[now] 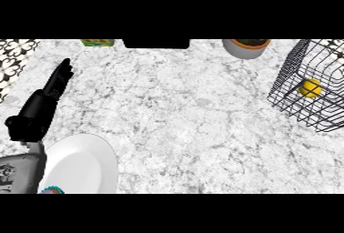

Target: Pick the lemon from the placemat and place it in the basket

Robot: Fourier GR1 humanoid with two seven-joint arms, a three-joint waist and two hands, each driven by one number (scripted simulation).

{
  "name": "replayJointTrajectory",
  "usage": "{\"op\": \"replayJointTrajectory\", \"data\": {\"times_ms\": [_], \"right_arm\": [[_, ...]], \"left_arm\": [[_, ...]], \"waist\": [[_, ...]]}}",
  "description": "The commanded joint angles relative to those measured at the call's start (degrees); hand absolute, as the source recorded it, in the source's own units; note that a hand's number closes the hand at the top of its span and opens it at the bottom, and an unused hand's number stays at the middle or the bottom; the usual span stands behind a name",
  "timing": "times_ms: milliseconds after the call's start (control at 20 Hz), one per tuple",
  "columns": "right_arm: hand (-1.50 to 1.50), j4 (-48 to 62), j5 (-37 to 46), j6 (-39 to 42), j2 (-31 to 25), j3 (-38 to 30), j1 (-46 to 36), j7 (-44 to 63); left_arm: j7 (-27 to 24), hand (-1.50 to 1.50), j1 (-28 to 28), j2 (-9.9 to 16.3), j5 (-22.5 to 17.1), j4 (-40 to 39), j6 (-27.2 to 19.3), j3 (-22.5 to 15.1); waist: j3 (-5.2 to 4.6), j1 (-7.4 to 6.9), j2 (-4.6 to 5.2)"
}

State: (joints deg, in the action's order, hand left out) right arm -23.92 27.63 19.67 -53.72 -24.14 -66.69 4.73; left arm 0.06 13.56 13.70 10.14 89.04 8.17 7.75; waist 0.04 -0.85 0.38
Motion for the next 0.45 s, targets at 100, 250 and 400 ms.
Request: {"op": "replayJointTrajectory", "data": {"times_ms": [100,250,400], "right_arm": [[-1.50,4.27,-5.12,-10.06,-5.16,-9.10,2.20,1.13],[-1.50,5.95,-6.84,-11.86,-8.74,-11.97,3.45,-0.36],[-1.50,8.30,-8.27,-11.77,-12.78,-14.41,6.69,-2.84]], "left_arm": [[0.57,0.00,-0.67,-0.78,-0.07,1.26,-0.17,-0.50],[-0.14,0.00,0.41,-0.62,1.17,0.40,-0.40,-1.25],[-1.82,0.00,-1.12,-0.89,0.52,0.13,-0.32,-0.69]], "waist": [[0.11,-0.41,0.23],[0.13,-0.33,0.46],[0.16,-0.47,0.55]]}}
